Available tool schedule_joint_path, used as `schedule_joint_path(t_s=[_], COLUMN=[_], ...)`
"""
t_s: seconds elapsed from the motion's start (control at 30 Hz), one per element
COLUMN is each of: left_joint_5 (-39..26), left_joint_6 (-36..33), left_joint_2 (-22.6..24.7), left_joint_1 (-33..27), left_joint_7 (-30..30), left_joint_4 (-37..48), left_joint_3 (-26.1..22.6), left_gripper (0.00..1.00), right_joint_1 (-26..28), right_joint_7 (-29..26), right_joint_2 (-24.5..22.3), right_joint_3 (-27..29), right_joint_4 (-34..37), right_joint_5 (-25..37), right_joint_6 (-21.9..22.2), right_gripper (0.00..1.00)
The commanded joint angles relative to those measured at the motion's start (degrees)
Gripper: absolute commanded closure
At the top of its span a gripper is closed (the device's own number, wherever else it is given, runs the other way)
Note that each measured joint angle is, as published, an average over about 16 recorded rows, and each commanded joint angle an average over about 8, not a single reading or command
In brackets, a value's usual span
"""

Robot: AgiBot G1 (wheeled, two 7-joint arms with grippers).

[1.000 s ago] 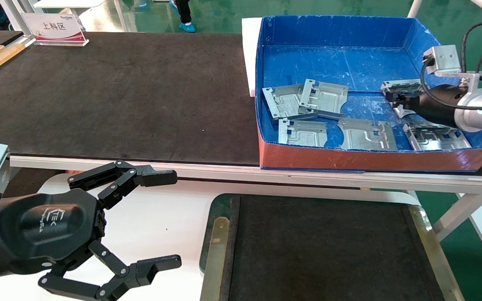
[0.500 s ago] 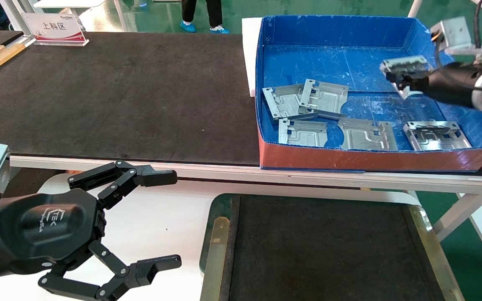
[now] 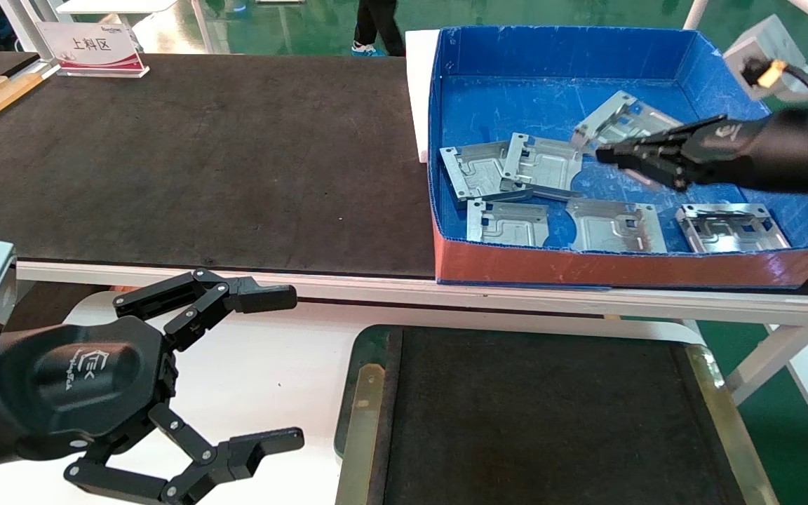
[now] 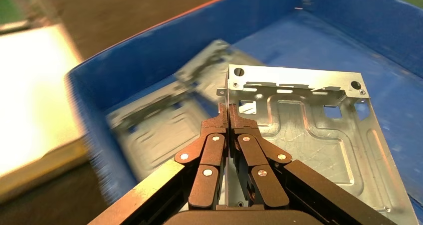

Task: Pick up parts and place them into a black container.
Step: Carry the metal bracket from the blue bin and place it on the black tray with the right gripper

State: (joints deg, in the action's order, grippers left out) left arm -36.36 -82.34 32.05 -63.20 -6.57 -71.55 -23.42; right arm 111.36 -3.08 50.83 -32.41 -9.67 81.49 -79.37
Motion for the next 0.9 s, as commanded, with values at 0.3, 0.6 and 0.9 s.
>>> schedule_joint_path(t_s=[0.3,0.6,0.9], left_joint_5=[0.0,0.0,0.0], left_joint_6=[0.0,0.0,0.0], left_joint_2=[0.0,0.0,0.0], left_joint_1=[0.0,0.0,0.0], left_joint_7=[0.0,0.0,0.0], left_joint_4=[0.0,0.0,0.0], left_joint_3=[0.0,0.0,0.0], left_gripper=[0.0,0.0,0.0], right_joint_1=[0.5,-5.7,-13.8], right_joint_7=[6.0,-0.7,-7.8], right_joint_2=[-3.0,-6.8,-12.2], right_joint_3=[0.1,-3.5,-7.6], right_joint_4=[-4.5,-21.3,-39.0], right_joint_5=[-2.0,-13.4,-24.6], right_joint_6=[-10.9,-12.5,-11.0], right_gripper=[1.0,1.0,1.0])
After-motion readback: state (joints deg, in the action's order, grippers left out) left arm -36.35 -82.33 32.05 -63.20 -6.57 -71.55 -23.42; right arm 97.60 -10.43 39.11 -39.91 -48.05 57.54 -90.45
